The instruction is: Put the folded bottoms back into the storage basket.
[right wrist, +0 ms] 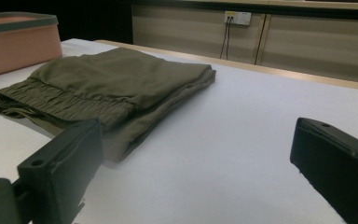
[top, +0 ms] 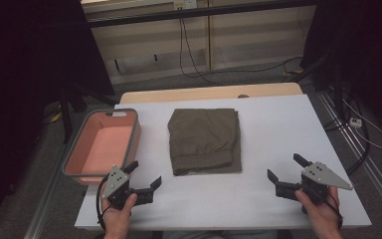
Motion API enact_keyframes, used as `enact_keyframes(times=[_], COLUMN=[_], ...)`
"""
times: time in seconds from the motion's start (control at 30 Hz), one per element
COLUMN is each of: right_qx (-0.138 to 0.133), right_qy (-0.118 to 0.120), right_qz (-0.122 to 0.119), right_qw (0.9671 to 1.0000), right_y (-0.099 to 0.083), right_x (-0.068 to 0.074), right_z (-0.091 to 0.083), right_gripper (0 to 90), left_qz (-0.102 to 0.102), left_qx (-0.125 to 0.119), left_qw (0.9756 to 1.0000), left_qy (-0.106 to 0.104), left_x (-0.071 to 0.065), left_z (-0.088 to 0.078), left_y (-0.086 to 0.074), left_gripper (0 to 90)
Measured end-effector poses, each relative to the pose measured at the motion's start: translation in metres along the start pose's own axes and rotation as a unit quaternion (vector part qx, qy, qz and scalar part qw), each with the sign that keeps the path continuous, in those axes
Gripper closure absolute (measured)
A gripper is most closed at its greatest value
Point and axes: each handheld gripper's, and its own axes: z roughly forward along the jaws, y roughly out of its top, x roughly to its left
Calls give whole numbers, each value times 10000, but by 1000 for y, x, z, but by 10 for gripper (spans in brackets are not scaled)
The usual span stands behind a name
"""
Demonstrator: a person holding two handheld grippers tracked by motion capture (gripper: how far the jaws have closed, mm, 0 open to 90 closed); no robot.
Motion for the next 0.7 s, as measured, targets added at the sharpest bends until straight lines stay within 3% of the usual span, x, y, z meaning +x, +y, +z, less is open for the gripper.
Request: enact_keyframes(times=[0.23,0.37,0.6,0.7], right_qx=[17,123,282,336], right_qy=[133,393,755,717], right_qz=[-96,-94,-385,-438], right_qw=[9999,9991,9960,9959], right_y=[1,0,0,2], right_x=[3,7,22,26], right_z=[3,7,14,18], right_gripper=[41,30,29,32], left_qz=[-6,-32,47,81], left_qx=[50,68,158,176], left_qw=[10000,10000,9999,9998], left_qy=[59,-3,-31,-35], left_x=[0,0,-2,-3], left_z=[-1,-1,-2,-1], left_y=[-1,-2,-3,-3], left_gripper=[34,34,34,34])
